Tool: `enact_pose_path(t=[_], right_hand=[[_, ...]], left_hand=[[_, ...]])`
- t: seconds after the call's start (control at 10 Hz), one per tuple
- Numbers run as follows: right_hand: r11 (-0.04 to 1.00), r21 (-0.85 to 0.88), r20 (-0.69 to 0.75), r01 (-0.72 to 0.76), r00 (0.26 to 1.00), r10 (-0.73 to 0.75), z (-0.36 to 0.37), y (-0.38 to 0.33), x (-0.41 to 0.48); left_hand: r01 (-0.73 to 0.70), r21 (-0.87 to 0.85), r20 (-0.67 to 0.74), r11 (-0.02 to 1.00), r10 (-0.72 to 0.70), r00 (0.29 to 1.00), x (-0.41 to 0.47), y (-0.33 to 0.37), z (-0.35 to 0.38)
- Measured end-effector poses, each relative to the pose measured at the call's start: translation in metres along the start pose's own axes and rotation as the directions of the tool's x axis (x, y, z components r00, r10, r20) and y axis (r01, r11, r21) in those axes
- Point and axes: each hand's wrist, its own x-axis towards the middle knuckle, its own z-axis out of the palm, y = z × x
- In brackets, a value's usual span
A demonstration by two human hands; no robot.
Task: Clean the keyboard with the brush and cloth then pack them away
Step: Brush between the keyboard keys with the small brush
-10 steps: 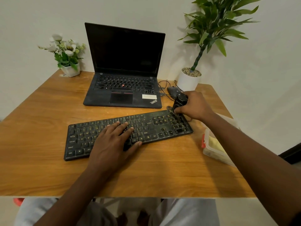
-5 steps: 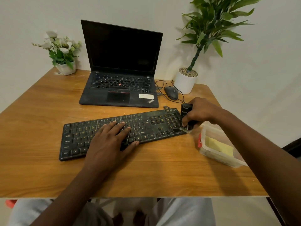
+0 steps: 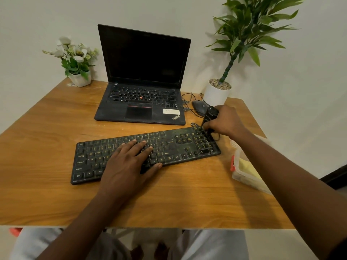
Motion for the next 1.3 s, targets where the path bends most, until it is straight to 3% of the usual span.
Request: enact_pose_path(t=[0.3, 0.5, 0.7, 1.1, 1.3], right_hand=[[0.98, -0.042, 0.307, -0.196, 0.931, 0.2, -0.03, 0.017, -0.017], [0.981, 0.01, 0.178, -0.196, 0.965, 0.191, -0.019, 0.016, -0.006], [0.999, 0.027, -0.073, -0.027, 0.997, 0.028, 0.001, 0.008, 0.007], [0.982, 0.053, 0.038, 0.18, 0.982, -0.183, 0.016, -0.015, 0.008], [0.999, 0.0, -0.031, 0.035, 0.999, -0.035, -0.001, 0.008, 0.017]], left_hand=[[0.009, -0.008, 0.0, 1.0, -0.009, 1.0, 0.001, 0.002, -0.002], [0.009, -0.009, -0.003, 1.0, -0.009, 1.0, 0.0, 0.003, -0.003], [0.016, -0.017, -0.004, 1.0, -0.016, 1.0, 0.001, 0.002, -0.003], [0.019, -0.014, -0.01, 1.0, -0.019, 1.0, 0.002, 0.002, -0.002], [0.014, -0.018, -0.003, 1.0, -0.014, 1.0, 0.002, 0.001, -0.001]])
